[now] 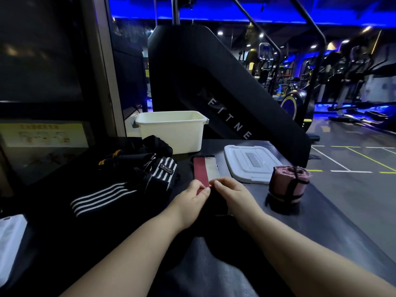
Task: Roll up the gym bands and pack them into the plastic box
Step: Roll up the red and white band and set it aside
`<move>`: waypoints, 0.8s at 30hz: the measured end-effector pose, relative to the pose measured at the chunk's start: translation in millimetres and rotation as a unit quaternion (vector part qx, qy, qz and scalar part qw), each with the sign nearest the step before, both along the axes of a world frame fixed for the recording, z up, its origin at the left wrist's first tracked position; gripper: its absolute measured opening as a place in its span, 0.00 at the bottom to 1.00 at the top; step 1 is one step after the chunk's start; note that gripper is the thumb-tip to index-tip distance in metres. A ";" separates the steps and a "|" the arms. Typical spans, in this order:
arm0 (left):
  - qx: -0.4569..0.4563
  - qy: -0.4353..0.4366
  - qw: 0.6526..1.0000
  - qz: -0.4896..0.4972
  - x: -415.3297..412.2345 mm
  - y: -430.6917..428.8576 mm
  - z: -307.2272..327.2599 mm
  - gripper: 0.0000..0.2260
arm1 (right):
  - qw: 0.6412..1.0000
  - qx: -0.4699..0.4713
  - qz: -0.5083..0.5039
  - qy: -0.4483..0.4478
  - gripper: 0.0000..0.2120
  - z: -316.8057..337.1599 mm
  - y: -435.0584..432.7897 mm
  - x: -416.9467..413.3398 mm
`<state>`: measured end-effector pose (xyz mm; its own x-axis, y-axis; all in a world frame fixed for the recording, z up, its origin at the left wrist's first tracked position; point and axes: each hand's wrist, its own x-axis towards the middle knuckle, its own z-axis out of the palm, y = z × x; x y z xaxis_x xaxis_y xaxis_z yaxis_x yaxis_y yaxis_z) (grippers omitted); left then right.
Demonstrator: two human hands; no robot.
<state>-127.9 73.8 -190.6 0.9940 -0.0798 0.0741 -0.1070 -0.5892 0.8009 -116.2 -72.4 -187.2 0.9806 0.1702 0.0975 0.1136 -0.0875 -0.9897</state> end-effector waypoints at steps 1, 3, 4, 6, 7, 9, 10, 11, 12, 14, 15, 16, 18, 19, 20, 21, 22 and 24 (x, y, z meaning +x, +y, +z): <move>-0.002 0.007 1.000 0.012 1.7 -1.9 1.8 0.09 | 1.000 0.014 -0.013 0.006 0.08 0.6 2.0 -0.7; -0.027 0.019 0.999 0.032 5.0 -6.1 4.0 0.09 | 0.998 0.048 -0.036 0.014 0.06 -0.2 3.1 -0.5; -0.069 0.023 0.997 0.035 5.2 -8.9 4.7 0.10 | 0.997 0.066 -0.039 0.019 0.07 -1.2 3.2 -0.4; -0.199 0.037 0.979 0.040 2.5 -16.5 2.9 0.13 | 0.994 0.097 -0.029 0.032 0.09 -2.9 2.0 0.0; -0.263 0.043 0.963 0.050 1.6 -19.7 0.1 0.13 | 0.993 0.108 -0.018 0.041 0.10 -2.7 1.4 -0.7; -0.354 0.043 0.932 0.069 2.4 -25.6 -6.4 0.11 | 0.991 0.123 0.007 0.052 0.11 -2.9 -0.5 -0.3; -0.376 0.042 0.922 0.077 4.4 -28.0 -9.0 0.08 | 0.991 0.125 0.018 0.052 0.12 -3.1 -1.2 1.2; -0.391 0.040 0.916 0.083 6.9 -29.7 -10.4 0.06 | 0.990 0.127 0.027 0.055 0.12 -2.8 -1.6 2.7; -0.401 0.040 0.912 0.085 9.0 -30.7 -11.3 0.05 | 0.989 0.130 0.034 0.059 0.11 -3.3 -2.0 4.7; -0.411 0.034 0.907 0.085 11.3 -31.6 -10.9 0.05 | 0.987 0.140 0.040 0.062 0.08 -6.3 -2.1 9.5; -0.413 0.032 0.906 0.088 11.7 -31.6 -10.7 0.05 | 0.987 0.144 0.038 0.062 0.06 -7.3 -1.8 12.7; -0.413 0.032 0.905 0.092 11.9 -31.4 -11.1 0.04 | 0.987 0.145 0.033 0.058 0.05 -8.9 -2.1 16.5; -0.406 0.033 0.908 0.099 13.1 -30.9 -11.5 0.03 | 0.989 0.139 0.032 0.050 0.05 -9.5 -2.3 20.4; -0.398 0.033 0.911 0.103 13.9 -30.7 -11.1 0.03 | 0.988 0.138 0.034 0.053 0.05 -9.3 -2.3 21.1; -0.387 0.033 0.915 0.108 15.3 -29.7 -11.2 0.03 | 0.987 0.145 0.042 0.057 0.06 -9.1 -2.8 21.2; -0.373 0.032 0.921 0.110 16.6 -28.8 -11.4 0.04 | 0.984 0.155 0.051 0.066 0.09 -9.2 -4.2 21.4; -0.360 0.033 0.926 0.108 17.2 -27.7 -11.0 0.04 | 0.983 0.159 0.064 0.069 0.11 -9.4 -7.0 21.5; -0.337 0.039 0.936 0.094 16.7 -24.9 -10.2 0.03 | 0.987 0.118 0.096 0.047 0.12 -8.5 -13.0 19.7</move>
<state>-111.2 48.9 -200.8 0.9903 0.1357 -0.0287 0.0221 0.0495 0.9985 -96.4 -85.5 -195.7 0.9393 0.3366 0.0657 0.0116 0.1604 -0.9870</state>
